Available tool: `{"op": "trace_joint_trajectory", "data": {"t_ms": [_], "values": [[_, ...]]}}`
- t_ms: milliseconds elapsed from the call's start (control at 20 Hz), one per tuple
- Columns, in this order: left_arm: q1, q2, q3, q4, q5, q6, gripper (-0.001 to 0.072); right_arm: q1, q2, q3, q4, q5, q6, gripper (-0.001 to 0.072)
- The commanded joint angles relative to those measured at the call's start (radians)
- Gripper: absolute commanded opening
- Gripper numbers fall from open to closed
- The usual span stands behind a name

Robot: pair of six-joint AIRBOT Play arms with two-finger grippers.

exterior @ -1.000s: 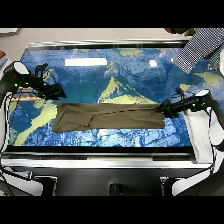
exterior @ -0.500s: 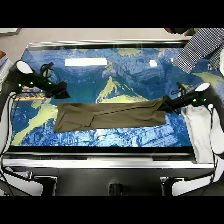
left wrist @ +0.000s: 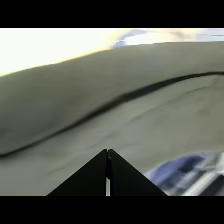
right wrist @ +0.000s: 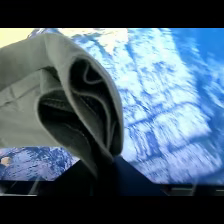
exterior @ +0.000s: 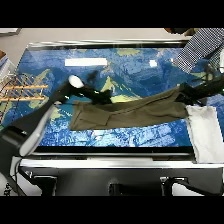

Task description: Fold the clothes and pants, and hang the long-sleeved shirts on hangers.

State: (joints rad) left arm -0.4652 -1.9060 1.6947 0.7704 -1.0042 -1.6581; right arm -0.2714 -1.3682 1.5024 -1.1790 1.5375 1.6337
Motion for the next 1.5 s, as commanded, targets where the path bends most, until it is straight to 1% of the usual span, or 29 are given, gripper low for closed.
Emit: {"op": "trace_joint_trajectory", "data": {"t_ms": [0,100,200,400,550,700,750,850,900,1000,1100,1200,1350,1450], "values": [[-0.184,-0.075,-0.002,-0.151,0.231,-0.055,0.0015,0.001,0.098,0.008,-0.08,0.055,0.059,0.0035],[-0.257,-0.102,-0.001,-0.154,0.308,-0.101,0.0015,0.001,0.129,0.009,-0.108,0.073,0.084,0.0035],[-0.312,-0.129,-0.001,-0.155,0.364,-0.166,0.0015,0.001,0.152,0.009,-0.128,0.077,0.101,0.0035],[-0.372,-0.169,-0.001,-0.155,0.443,-0.249,0.0015,0.001,0.178,0.018,-0.127,0.08,0.115,0.0035],[-0.396,-0.199,0.026,-0.178,0.481,-0.266,0.0014,0.001,0.18,0.045,-0.127,0.06,0.117,0.0035],[-0.402,-0.214,0.057,-0.221,0.463,-0.263,0.0015,0.001,0.179,0.059,-0.127,0.031,0.121,0.0036],[-0.391,-0.207,0.056,-0.221,0.435,-0.256,0.0014,0.001,0.177,0.059,-0.128,0.031,0.121,0.0036],[-0.344,-0.181,0.056,-0.206,0.33,-0.249,0.0014,0.001,0.17,0.059,-0.127,0.024,0.121,0.0036],[-0.315,-0.156,0.056,-0.166,0.277,-0.249,0.0014,0.001,0.168,0.058,-0.122,0.016,0.121,0.0035],[-0.244,-0.076,0.056,-0.031,0.178,-0.249,0.0014,0.002,0.167,0.059,-0.057,-0.003,0.136,0.0035],[-0.158,0.032,0.056,0.11,0.072,-0.249,0.0014,0.002,0.167,0.058,0.059,-0.029,0.16,0.0035],[-0.065,0.153,0.056,0.24,-0.043,-0.249,0.0015,0.011,0.167,0.058,0.154,-0.04,0.211,0.0035],[0.071,0.325,0.056,0.36,-0.227,-0.202,0.0016,0.118,0.165,0.055,0.127,-0.063,0.273,0.0035],[0.148,0.419,0.056,0.391,-0.316,-0.2,0.0016,0.233,0.154,0.055,0.081,-0.111,0.334,0.0035]]}}
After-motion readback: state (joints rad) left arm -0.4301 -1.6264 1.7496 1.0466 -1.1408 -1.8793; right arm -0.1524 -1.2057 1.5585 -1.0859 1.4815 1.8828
